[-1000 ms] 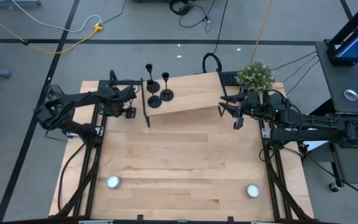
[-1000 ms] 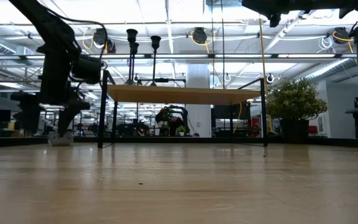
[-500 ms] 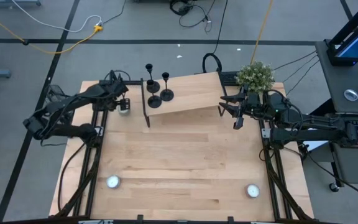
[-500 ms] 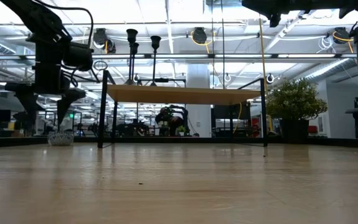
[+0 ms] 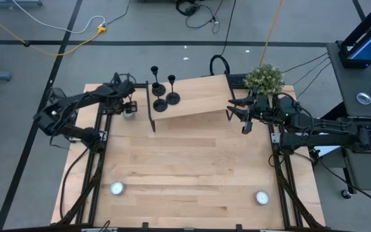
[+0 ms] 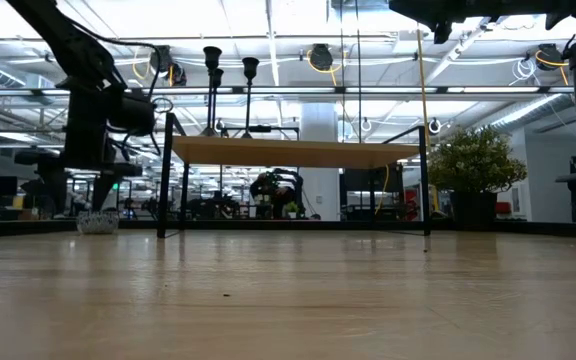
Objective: Pick & Place candle stick holders
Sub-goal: Put the top blue scented candle on the shelf
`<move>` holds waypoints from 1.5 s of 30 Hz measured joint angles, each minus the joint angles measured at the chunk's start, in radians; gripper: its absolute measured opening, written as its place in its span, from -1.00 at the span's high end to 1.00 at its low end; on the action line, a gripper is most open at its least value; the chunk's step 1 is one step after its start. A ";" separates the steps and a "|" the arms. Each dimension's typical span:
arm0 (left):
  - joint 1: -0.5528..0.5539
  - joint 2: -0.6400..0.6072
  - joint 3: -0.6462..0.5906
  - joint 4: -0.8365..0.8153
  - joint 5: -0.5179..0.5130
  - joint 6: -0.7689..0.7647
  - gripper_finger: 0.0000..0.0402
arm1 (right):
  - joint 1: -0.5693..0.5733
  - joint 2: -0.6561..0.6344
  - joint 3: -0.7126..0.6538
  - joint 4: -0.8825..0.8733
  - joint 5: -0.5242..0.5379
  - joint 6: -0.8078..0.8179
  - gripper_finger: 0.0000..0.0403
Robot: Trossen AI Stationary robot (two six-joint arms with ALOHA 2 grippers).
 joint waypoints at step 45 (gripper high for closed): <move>0.000 0.041 0.000 0.052 -0.007 0.007 0.98 | 0.000 0.000 0.000 -0.004 0.000 0.000 0.48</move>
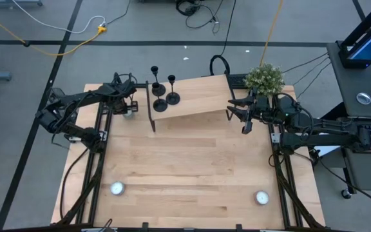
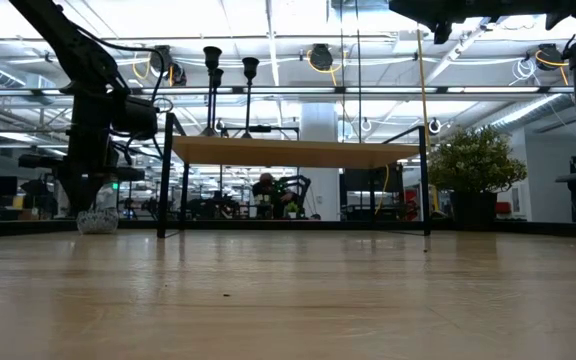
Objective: Pick & Place candle stick holders
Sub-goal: Put the top blue scented candle on the shelf
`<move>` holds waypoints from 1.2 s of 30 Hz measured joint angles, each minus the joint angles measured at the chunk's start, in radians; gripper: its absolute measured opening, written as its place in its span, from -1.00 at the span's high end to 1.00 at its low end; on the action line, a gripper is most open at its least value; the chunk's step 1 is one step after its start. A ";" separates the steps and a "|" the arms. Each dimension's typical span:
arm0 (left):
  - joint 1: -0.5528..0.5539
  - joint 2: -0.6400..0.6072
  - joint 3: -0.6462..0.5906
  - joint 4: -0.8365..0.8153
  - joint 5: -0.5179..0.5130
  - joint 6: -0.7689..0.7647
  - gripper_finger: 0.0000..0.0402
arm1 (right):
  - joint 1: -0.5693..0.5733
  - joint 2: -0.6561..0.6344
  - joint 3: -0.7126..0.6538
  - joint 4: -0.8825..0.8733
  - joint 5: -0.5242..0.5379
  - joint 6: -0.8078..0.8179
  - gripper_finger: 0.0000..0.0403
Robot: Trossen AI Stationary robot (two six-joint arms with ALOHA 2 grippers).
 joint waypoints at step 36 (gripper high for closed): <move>-0.419 -0.473 0.005 -0.417 0.245 -0.211 1.00 | 0.000 0.000 0.000 0.093 0.000 0.006 0.48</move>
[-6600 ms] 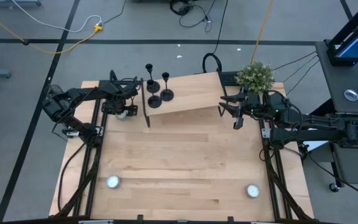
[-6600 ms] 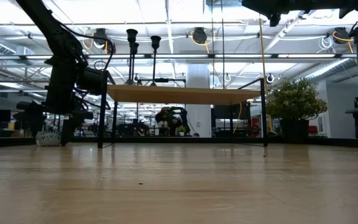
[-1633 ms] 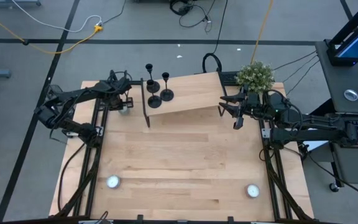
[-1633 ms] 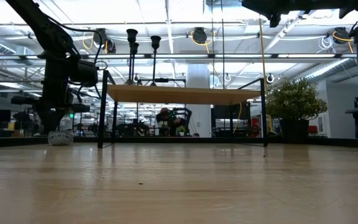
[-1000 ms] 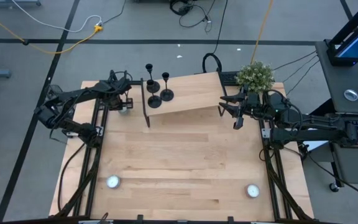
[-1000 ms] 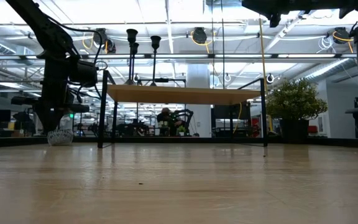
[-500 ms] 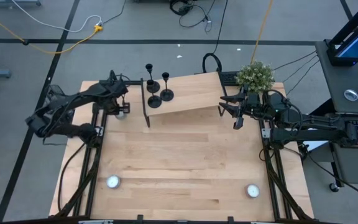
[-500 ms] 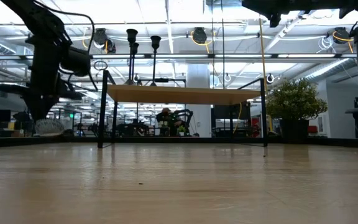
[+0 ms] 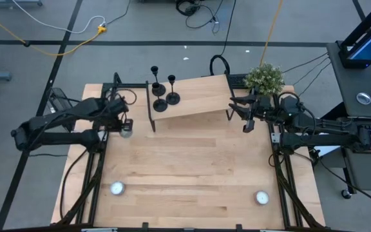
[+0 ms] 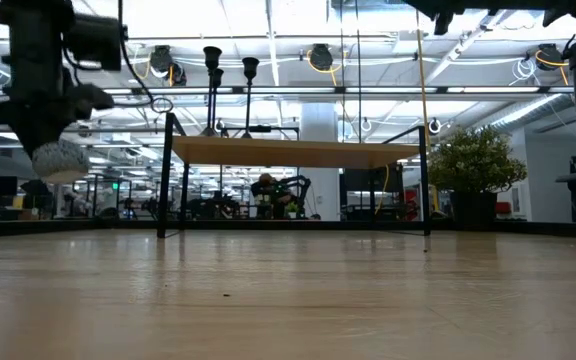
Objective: Pick & Place candle stick holders
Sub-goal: Put the top blue scented candle on the shelf
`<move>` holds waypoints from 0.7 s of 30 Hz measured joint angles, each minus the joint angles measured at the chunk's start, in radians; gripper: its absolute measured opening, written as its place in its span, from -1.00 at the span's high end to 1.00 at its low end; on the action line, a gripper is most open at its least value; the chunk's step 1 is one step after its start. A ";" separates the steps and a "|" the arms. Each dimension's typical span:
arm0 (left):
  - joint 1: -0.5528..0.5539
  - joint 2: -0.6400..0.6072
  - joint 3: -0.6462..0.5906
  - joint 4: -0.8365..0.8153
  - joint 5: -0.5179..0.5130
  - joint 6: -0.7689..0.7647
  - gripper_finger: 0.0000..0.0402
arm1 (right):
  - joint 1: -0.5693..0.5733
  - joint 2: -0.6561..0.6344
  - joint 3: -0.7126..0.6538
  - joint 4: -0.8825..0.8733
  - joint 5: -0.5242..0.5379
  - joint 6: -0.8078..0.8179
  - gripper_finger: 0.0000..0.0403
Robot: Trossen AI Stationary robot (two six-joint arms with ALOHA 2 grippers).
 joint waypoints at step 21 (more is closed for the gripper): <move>-0.579 0.230 0.451 0.001 -0.080 -0.348 1.00 | 0.021 0.141 0.000 0.071 -0.373 0.232 0.48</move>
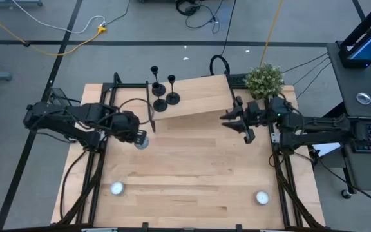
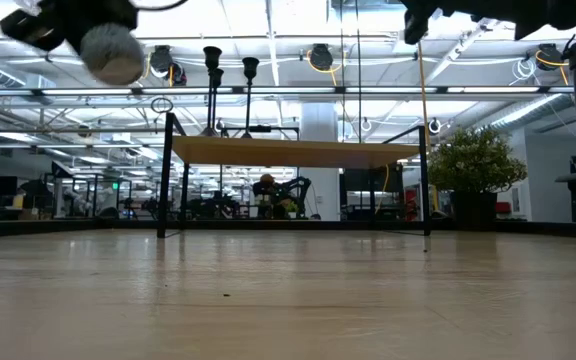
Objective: Pick & Place candle stick holders
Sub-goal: Put the top blue scented candle on the shelf
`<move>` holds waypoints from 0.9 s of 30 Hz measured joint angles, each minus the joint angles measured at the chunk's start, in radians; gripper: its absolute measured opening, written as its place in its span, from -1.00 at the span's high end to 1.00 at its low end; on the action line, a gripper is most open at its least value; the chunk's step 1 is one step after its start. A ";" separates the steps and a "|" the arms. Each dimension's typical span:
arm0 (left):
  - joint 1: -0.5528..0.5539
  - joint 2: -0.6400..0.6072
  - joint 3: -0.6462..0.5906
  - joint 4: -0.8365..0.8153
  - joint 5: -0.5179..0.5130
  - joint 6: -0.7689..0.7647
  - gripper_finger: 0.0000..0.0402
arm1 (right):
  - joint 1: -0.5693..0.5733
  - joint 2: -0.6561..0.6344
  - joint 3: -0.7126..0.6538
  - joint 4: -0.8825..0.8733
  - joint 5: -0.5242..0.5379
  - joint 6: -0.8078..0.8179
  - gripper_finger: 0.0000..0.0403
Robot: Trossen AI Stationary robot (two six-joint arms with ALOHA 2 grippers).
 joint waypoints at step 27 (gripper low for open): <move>-0.168 0.607 0.746 -0.110 -0.149 0.039 1.00 | 0.244 0.314 0.224 -0.286 0.009 -0.323 0.47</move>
